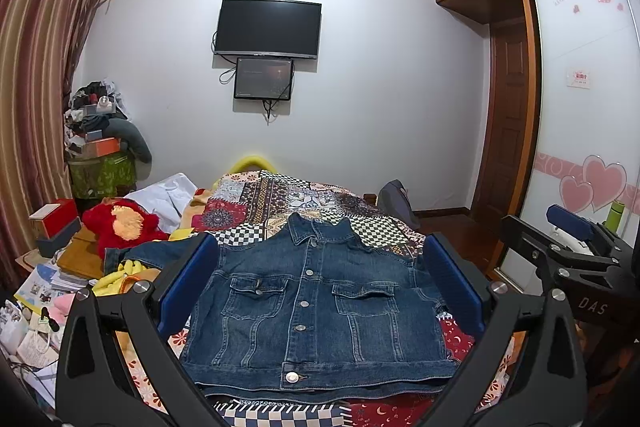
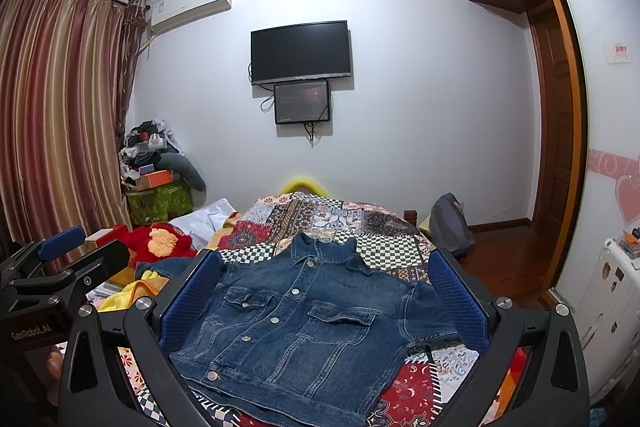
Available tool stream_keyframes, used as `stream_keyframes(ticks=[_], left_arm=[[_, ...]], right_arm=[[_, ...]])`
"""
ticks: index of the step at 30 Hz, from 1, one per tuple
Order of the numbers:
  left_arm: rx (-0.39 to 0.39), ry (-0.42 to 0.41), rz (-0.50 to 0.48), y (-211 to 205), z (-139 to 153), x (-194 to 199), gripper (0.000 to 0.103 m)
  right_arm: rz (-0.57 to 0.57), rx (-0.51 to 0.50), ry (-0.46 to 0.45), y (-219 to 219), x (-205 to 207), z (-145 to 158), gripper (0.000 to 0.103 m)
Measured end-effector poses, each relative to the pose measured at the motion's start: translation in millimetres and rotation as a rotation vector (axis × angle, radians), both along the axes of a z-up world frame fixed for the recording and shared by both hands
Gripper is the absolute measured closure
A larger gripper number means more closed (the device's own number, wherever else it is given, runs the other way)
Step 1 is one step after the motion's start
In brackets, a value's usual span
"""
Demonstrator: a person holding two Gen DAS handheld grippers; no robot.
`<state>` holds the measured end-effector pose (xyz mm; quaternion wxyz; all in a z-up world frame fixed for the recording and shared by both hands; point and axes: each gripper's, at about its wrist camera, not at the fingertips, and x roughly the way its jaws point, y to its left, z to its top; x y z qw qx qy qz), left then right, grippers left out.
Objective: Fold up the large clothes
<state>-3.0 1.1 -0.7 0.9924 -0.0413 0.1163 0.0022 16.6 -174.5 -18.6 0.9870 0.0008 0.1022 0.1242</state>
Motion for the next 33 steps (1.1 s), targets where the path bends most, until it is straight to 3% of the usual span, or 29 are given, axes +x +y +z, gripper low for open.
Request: stream_keyframes(ticks=[33], left_arm=[[-0.007,0.017,0.020,6.7,-8.3,8.4,0.000]], right_arm=[[-0.005,-0.006,0.015,7.6,2.4,-7.8,0.000]])
